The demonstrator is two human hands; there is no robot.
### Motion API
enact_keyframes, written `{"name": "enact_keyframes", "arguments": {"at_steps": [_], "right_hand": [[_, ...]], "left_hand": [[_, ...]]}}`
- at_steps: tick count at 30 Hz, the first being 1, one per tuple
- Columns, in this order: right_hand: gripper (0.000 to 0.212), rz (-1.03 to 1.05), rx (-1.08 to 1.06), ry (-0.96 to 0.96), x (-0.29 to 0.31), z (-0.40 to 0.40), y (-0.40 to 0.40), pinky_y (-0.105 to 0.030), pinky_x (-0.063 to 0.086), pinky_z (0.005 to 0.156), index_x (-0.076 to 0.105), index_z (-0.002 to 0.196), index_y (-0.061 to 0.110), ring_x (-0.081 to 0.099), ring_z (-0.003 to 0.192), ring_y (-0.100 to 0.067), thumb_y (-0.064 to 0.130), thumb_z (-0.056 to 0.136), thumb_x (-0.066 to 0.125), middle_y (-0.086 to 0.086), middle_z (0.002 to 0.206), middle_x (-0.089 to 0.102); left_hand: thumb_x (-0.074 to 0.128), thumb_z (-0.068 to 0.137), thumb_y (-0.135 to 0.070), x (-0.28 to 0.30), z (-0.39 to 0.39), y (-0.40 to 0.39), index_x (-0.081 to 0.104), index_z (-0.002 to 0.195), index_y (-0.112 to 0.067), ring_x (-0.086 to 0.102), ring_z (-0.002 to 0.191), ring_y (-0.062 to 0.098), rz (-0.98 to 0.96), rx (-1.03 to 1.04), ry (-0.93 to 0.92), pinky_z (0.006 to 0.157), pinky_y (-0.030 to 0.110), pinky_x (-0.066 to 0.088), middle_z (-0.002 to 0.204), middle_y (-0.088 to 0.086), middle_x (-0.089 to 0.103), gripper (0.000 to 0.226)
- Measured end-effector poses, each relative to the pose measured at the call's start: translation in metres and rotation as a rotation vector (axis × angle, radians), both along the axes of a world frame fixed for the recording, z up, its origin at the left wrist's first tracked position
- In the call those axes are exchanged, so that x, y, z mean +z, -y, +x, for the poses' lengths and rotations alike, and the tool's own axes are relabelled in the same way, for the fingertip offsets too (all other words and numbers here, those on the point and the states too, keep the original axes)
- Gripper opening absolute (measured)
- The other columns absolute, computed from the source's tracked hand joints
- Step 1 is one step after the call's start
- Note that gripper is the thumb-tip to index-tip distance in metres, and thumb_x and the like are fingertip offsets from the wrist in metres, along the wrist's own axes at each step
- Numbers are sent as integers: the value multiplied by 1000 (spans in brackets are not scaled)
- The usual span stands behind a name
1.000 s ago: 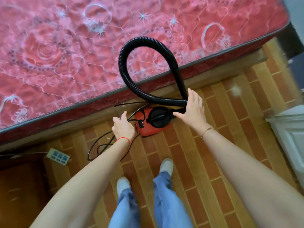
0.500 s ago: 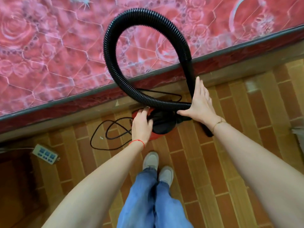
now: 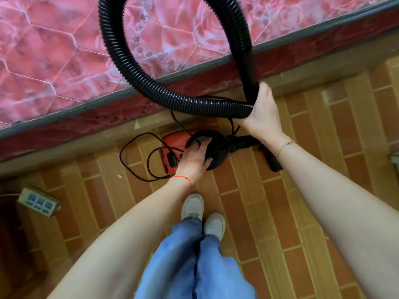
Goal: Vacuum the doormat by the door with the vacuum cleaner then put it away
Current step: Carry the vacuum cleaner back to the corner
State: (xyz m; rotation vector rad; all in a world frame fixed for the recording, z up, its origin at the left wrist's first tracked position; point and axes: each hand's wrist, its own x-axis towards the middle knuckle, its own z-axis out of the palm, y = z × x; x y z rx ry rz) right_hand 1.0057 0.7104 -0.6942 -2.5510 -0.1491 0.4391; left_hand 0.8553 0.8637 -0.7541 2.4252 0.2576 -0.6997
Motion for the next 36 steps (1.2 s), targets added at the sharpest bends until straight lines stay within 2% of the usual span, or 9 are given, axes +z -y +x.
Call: {"name": "enact_keyframes", "arguments": {"at_steps": [3,5,8,12,18,24,29,33,36], "right_hand": [[68,23,-61,-50,-5,1,-2,-42,52,71,32,117,16,58,95,-33,38,68,73,-7,104,58],[66,1,-83,-61,-7,2,-5,-39,49,66,30,118,16,59,92,-34,37,72,72,-7,98,60],[62,-61,-63,-7,-8,1,-11,-34,42,66,35,120,11,59,92,-37,36,75,69,-8,99,61],[44,-60,9,79,-4,-10,-12,-35,39,64,44,105,11,60,88,-38,37,77,65,-6,100,59],[35,23,-16,96,29,-38,-1,-29,34,59,48,102,19,62,80,-30,40,78,62,3,94,62],[39,40,-88,80,104,-69,20,-29,39,60,48,104,21,64,84,-29,39,76,69,5,95,62],[45,139,-148,67,200,-94,46,-38,52,62,48,101,21,64,81,-27,36,71,77,3,90,63],[39,195,-208,96,290,-117,64,-41,52,59,49,97,22,65,77,-23,37,73,76,4,86,63],[34,220,-269,119,356,-135,74,-41,52,62,50,95,20,65,80,-25,32,74,74,1,87,64]], "left_hand": [[62,89,-23,-6,3,3,32,144,-23,51,114,36,39,-19,-40,93,41,47,132,14,48,63],[62,88,-22,-8,7,7,33,142,-19,51,113,35,86,-39,-55,91,40,47,127,15,50,61],[55,92,-22,-12,10,12,34,139,-12,52,108,35,178,-81,-55,86,39,45,118,16,54,52],[47,96,-21,-16,10,11,38,131,-10,57,95,36,162,-116,-40,75,39,46,108,17,58,38],[47,94,-11,9,-5,2,41,129,-10,55,96,39,160,-230,-39,79,43,45,105,18,57,35],[51,94,-17,87,-19,-3,45,110,-11,54,100,35,159,-394,-40,78,43,41,105,12,58,18],[52,93,-19,185,-33,3,45,108,-11,53,104,35,181,-494,-28,74,41,36,110,11,58,19],[54,94,-21,272,-40,10,45,110,-10,53,106,34,166,-540,-28,77,40,36,112,11,58,21],[55,93,-23,330,-42,15,45,108,-11,54,107,35,154,-584,-19,78,41,37,112,12,59,22]]}}
